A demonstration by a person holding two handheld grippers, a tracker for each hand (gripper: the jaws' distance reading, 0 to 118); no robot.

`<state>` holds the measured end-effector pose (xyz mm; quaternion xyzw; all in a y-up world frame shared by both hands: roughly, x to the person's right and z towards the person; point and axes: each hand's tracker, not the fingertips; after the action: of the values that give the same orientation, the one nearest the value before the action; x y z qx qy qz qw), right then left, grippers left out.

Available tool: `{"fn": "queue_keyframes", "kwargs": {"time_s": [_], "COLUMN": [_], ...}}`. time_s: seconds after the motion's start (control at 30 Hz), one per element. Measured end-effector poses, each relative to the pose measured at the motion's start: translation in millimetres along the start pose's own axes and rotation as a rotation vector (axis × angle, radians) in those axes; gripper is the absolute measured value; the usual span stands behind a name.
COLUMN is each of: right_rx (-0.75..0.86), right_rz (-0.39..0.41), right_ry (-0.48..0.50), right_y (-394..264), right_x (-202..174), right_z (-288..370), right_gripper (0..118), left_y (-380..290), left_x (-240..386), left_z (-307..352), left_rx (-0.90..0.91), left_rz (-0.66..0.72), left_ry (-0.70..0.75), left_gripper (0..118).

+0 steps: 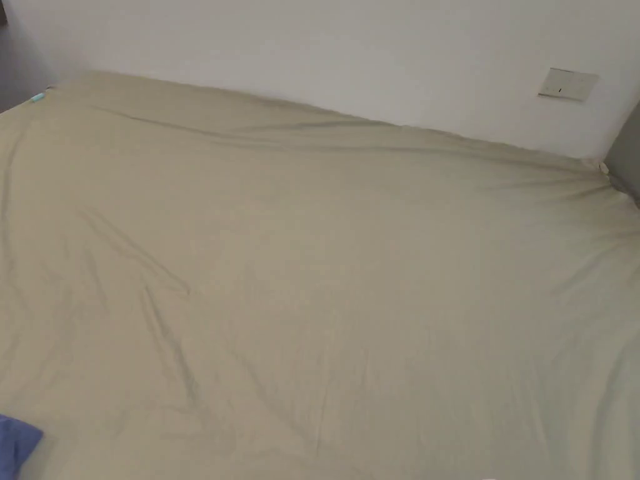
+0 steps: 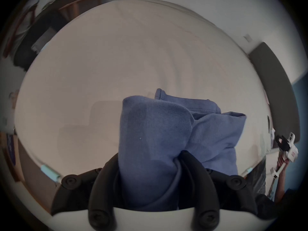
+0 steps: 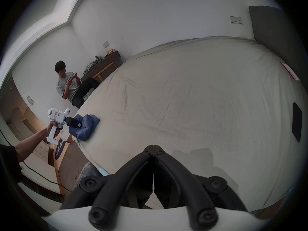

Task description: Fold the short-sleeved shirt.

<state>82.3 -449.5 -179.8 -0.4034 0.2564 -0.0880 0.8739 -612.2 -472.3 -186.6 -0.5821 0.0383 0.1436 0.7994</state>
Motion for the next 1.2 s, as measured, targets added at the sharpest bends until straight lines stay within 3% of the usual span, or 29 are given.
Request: {"fn": "queue_keyframes", "kwargs": {"time_s": [0.03, 0.13, 0.17, 0.2, 0.23, 0.27, 0.3, 0.37, 0.53, 0.63, 0.7, 0.77, 0.8, 0.83, 0.87, 0.9, 0.97, 1.13, 1.2], "right_rx": [-0.006, -0.013, -0.017, -0.021, -0.02, -0.018, -0.016, -0.007, 0.046, 0.105, 0.138, 0.185, 0.208, 0.227, 0.237, 0.278, 0.339, 0.437, 0.463], "right_rz": [0.008, 0.015, 0.01, 0.004, 0.002, -0.001, -0.002, -0.004, -0.004, 0.07, 0.111, 0.12, 0.115, 0.119, 0.119, 0.125, 0.137, 0.208, 0.226], "right_ry": [-0.004, -0.012, -0.012, -0.013, -0.014, -0.014, -0.012, -0.007, -0.017, -0.081, -0.127, -0.173, -0.188, -0.217, -0.2, -0.229, -0.247, -0.436, -0.459], "right_y": [-1, -4, -5, -6, -7, -7, -7, -6, 3, 16, 26, 36, 41, 46, 49, 51, 54, 56, 53], "right_x": [-1, -2, -1, -1, -1, 0, 1, 2, 7, 5, 2, -2, -4, -6, -8, -10, -15, -29, -29], "right_z": [0, -2, -2, -2, -1, 0, 2, 6, 26, 45, 57, 70, 77, 83, 87, 97, 111, 140, 148], "right_gripper": [2, 2, 2, 2, 2, 2, 2, 2, 2, 3, 4, 21, 41, 80, 102, 107, 107, 107, 107], "left_y": [-6, -22, -26, -29, -32, -29, -30, -31, -23, -28, -37, -47, -53, -60, -65, -70, -77, -94, -103], "left_x": [-10, -28, -25, -19, -14, -17, -17, -12, 9, 53, 101, 152, 171, 194, 215, 235, 273, 365, 391], "left_z": [-2, -9, -10, -9, -8, -8, -4, 11, 94, 152, 176, 192, 192, 196, 199, 198, 195, 177, 166], "left_rx": [0.008, 0.053, 0.074, 0.086, 0.109, 0.113, 0.096, 0.129, 0.454, 0.68, 0.783, 0.846, 0.894, 0.937, 0.96, 0.985, 0.99, 0.918, 0.903], "left_rz": [0.042, 0.202, 0.215, 0.186, 0.164, 0.148, 0.165, 0.197, 0.228, 0.232, 0.144, 0.067, 0.057, 0.043, 0.031, 0.016, 0.008, 0.011, -0.012], "left_ry": [0.028, -0.14, -0.135, -0.099, -0.034, 0.034, 0.095, 0.058, 0.188, 0.14, 0.14, 0.156, 0.154, 0.12, 0.082, 0.045, -0.035, -0.13, -0.182], "left_gripper": [38, 39, 45, 60, 83, 91, 91, 91, 91, 91, 97, 109, 111, 114, 115, 117, 118, 118, 118]}}
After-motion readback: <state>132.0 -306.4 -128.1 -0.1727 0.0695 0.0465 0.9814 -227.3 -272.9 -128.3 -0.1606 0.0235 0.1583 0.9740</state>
